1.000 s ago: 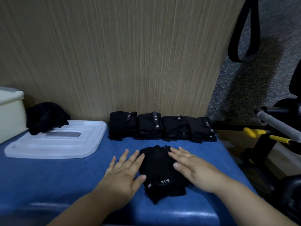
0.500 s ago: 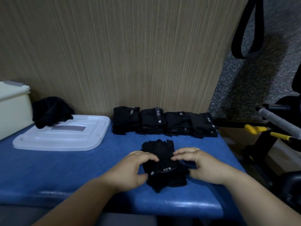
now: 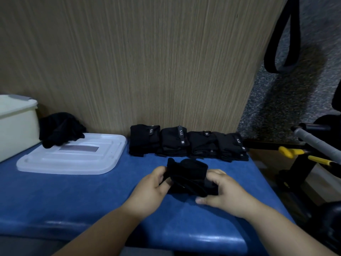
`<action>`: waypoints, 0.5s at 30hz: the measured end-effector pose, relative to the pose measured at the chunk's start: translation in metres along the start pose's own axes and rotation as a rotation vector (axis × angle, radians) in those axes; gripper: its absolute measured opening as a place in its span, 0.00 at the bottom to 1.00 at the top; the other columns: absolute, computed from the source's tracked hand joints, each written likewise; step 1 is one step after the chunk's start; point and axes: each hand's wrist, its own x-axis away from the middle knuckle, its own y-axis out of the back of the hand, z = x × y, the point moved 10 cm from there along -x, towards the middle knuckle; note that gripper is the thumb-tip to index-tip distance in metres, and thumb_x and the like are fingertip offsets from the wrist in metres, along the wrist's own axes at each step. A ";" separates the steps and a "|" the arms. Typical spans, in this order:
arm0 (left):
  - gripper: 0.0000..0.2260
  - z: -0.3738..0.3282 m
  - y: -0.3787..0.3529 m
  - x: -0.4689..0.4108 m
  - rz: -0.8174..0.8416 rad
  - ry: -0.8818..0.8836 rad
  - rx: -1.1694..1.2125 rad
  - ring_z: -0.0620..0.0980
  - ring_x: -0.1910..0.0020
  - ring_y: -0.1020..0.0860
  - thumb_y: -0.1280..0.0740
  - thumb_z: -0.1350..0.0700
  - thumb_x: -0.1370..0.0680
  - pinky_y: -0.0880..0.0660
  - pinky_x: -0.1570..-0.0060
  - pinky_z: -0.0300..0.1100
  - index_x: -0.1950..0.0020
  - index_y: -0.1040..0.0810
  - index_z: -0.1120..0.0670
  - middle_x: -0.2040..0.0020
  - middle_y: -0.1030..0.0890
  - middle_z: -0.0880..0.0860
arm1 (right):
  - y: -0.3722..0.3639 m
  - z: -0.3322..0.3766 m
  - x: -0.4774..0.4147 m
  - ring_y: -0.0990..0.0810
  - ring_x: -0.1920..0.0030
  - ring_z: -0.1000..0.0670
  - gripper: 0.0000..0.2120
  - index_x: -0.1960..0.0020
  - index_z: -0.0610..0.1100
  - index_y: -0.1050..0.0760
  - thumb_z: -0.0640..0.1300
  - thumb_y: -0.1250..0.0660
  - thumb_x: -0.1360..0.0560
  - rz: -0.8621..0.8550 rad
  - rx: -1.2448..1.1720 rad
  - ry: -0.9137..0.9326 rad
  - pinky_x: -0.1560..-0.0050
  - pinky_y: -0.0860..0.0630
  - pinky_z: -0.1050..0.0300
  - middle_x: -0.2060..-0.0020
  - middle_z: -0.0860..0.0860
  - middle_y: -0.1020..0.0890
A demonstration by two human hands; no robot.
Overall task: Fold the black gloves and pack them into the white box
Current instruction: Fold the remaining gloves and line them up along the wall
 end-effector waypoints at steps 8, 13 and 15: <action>0.04 0.000 0.008 0.000 -0.108 0.089 -0.088 0.45 0.60 0.23 0.42 0.50 0.18 0.28 0.60 0.40 0.45 0.30 0.47 0.60 0.21 0.49 | -0.005 -0.015 -0.007 0.32 0.70 0.57 0.21 0.68 0.40 0.27 0.57 0.31 0.28 -0.104 -0.310 -0.248 0.66 0.34 0.59 0.73 0.54 0.28; 0.16 0.008 0.010 -0.002 -0.168 0.145 -0.134 0.40 0.63 0.25 0.43 0.52 0.18 0.34 0.66 0.31 0.30 0.39 0.47 0.62 0.25 0.44 | 0.002 -0.021 -0.013 0.37 0.75 0.54 0.27 0.73 0.45 0.40 0.60 0.34 0.26 -0.230 -0.089 -0.352 0.70 0.38 0.54 0.79 0.54 0.37; 0.20 0.006 0.011 -0.001 -0.209 0.138 -0.158 0.39 0.59 0.26 0.43 0.53 0.18 0.33 0.64 0.28 0.27 0.43 0.48 0.53 0.26 0.43 | 0.000 -0.022 -0.014 0.32 0.74 0.52 0.27 0.71 0.43 0.35 0.63 0.36 0.27 -0.230 0.008 -0.383 0.69 0.33 0.53 0.79 0.53 0.32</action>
